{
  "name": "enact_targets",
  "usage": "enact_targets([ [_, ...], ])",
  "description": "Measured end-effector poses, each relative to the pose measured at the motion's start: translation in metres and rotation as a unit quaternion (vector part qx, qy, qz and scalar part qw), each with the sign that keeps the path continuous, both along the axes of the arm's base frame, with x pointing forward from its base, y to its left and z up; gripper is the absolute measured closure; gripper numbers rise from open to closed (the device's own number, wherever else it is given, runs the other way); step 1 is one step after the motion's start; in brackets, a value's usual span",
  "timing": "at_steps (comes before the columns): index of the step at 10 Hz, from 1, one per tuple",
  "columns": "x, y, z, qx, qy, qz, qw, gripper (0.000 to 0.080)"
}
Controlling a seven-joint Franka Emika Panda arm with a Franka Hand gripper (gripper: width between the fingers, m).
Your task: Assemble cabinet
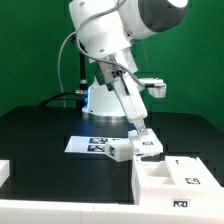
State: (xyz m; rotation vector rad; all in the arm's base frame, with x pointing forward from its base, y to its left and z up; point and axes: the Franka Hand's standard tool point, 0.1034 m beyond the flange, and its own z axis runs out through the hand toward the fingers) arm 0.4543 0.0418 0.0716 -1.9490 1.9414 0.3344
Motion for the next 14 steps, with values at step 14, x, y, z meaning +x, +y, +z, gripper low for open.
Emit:
enact_targets([
  [14,0.024,0.008,-0.009,-0.006,0.010,-0.002,1.000,0.0734],
])
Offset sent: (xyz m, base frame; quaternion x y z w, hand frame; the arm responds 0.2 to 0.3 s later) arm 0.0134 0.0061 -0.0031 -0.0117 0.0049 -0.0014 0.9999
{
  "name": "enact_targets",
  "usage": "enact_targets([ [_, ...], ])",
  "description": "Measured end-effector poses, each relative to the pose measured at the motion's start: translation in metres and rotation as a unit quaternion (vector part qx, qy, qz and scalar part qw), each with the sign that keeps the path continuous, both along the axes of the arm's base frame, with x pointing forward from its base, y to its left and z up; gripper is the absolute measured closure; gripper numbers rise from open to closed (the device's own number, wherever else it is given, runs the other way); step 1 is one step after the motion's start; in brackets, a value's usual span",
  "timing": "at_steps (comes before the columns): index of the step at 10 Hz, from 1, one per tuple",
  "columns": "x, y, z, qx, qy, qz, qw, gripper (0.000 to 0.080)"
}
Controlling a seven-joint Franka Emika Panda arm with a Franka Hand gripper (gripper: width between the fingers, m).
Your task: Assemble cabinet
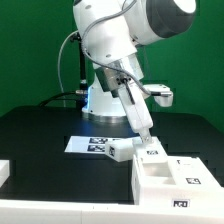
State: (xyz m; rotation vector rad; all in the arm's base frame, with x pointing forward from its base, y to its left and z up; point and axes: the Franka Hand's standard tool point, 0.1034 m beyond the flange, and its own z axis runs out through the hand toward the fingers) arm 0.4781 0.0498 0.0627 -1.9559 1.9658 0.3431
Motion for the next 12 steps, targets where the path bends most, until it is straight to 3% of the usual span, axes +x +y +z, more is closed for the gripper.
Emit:
enact_targets([
  [2,0.001,-0.001,-0.002,-0.009,0.000,0.012,1.000,0.0734],
  [7,0.003,-0.002,-0.002,-0.009,0.000,0.010,1.000,0.0734],
  [12,0.064,-0.004,0.000,-0.005,-0.026,0.000,1.000,0.0734],
])
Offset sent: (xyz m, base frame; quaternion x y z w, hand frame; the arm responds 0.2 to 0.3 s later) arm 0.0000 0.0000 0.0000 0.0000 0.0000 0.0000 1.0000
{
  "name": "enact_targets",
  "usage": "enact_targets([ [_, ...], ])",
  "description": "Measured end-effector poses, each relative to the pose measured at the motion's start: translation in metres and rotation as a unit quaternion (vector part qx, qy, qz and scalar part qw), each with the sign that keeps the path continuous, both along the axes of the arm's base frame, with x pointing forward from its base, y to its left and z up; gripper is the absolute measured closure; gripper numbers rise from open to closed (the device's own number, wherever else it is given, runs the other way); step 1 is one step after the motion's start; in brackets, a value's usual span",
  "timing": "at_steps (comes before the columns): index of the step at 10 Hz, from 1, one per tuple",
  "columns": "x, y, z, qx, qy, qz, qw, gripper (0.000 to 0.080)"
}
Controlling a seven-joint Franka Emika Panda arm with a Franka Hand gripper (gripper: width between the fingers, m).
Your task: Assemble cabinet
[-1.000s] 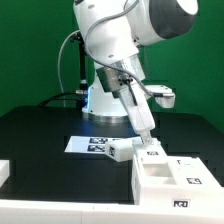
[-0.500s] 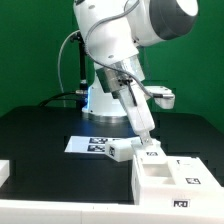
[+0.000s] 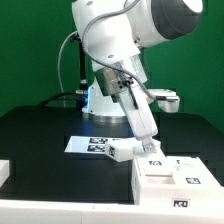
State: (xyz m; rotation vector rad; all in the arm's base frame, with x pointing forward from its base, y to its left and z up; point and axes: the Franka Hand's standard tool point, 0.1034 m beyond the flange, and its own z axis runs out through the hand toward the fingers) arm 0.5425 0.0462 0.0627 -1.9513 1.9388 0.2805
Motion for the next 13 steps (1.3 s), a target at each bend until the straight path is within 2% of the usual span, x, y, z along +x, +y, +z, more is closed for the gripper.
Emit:
enact_targets([
  [2,0.020,0.000,0.000,0.002,-0.011,-0.002,1.000,0.0734],
  [9,0.047,0.001,0.000,0.004,-0.022,-0.016,1.000,0.0734],
  [13,0.047,0.001,0.000,0.007,-0.012,-0.018,1.000,0.0734],
])
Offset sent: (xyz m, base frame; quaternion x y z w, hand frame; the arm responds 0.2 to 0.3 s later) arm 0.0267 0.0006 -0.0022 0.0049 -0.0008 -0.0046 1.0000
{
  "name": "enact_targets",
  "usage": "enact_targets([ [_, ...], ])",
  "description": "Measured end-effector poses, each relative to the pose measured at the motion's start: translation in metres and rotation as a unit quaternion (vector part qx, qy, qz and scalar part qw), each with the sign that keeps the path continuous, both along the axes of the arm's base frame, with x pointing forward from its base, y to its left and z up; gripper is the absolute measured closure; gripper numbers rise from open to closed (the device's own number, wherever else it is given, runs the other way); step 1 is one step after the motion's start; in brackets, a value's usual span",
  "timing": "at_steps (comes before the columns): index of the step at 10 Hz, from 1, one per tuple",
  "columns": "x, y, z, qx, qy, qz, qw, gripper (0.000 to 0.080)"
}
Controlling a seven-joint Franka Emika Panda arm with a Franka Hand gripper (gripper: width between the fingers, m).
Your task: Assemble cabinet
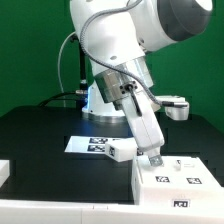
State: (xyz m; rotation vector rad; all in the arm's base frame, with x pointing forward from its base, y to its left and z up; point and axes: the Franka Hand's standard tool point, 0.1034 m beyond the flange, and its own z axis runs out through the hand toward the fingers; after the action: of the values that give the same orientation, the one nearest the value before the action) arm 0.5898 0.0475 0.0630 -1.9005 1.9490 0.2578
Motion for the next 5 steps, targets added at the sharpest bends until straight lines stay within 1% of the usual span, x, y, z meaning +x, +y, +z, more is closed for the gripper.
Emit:
enact_targets([
  [1,-0.0001,0.0001,-0.0001,0.000,0.000,0.000,1.000,0.0734],
  [2,-0.0005,0.0001,-0.0007,0.000,0.001,0.000,1.000,0.0646],
  [3,-0.0005,0.0001,-0.0008,0.000,0.001,0.000,1.000,0.0511],
  [4,-0.0006,0.0001,-0.0010,0.000,0.001,0.000,1.000,0.0511],
  [5,-0.0007,0.0001,-0.0012,0.000,0.001,0.000,1.000,0.0298],
])
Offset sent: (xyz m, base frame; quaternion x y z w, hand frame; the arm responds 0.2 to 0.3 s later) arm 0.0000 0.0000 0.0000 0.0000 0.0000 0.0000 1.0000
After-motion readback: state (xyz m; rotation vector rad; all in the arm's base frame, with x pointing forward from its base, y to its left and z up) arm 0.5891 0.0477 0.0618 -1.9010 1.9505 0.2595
